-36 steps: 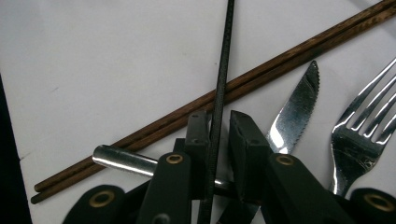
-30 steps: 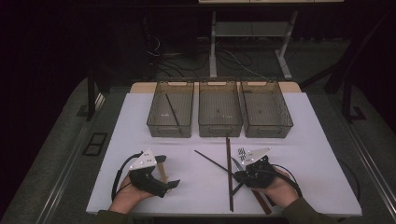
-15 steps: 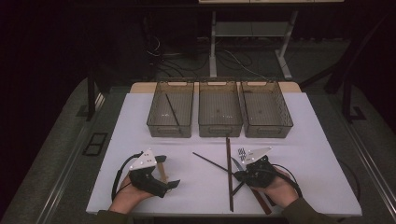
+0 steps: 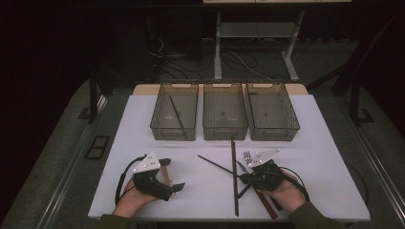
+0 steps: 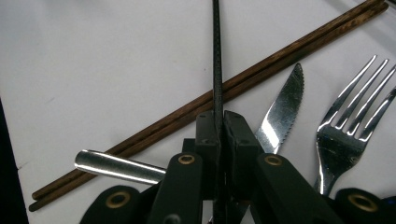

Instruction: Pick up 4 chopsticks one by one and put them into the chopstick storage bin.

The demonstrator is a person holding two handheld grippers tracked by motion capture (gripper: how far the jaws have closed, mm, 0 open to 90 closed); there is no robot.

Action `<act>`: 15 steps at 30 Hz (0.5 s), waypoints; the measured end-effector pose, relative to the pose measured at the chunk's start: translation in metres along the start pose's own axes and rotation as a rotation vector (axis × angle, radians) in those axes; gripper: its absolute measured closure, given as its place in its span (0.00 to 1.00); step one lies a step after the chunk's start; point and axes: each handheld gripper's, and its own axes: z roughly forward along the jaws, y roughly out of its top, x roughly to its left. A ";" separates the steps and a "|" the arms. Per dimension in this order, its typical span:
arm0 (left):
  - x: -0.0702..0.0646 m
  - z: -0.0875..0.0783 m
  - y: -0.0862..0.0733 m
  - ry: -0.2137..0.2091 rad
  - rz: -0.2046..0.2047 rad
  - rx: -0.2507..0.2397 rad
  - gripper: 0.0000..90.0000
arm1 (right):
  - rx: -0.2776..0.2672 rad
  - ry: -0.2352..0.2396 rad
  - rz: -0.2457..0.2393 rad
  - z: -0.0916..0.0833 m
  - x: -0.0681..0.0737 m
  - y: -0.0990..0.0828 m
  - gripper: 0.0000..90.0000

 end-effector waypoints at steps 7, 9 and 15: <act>0.000 0.000 0.000 0.000 0.001 0.000 0.00 | -0.034 -0.001 0.005 -0.006 -0.001 0.002 0.95; 0.000 0.000 0.001 0.000 0.007 0.002 0.00 | -0.042 0.001 0.004 -0.007 -0.002 0.003 0.95; 0.000 -0.001 0.001 -0.002 0.010 0.002 0.00 | -0.066 0.007 0.005 -0.013 -0.004 0.005 0.95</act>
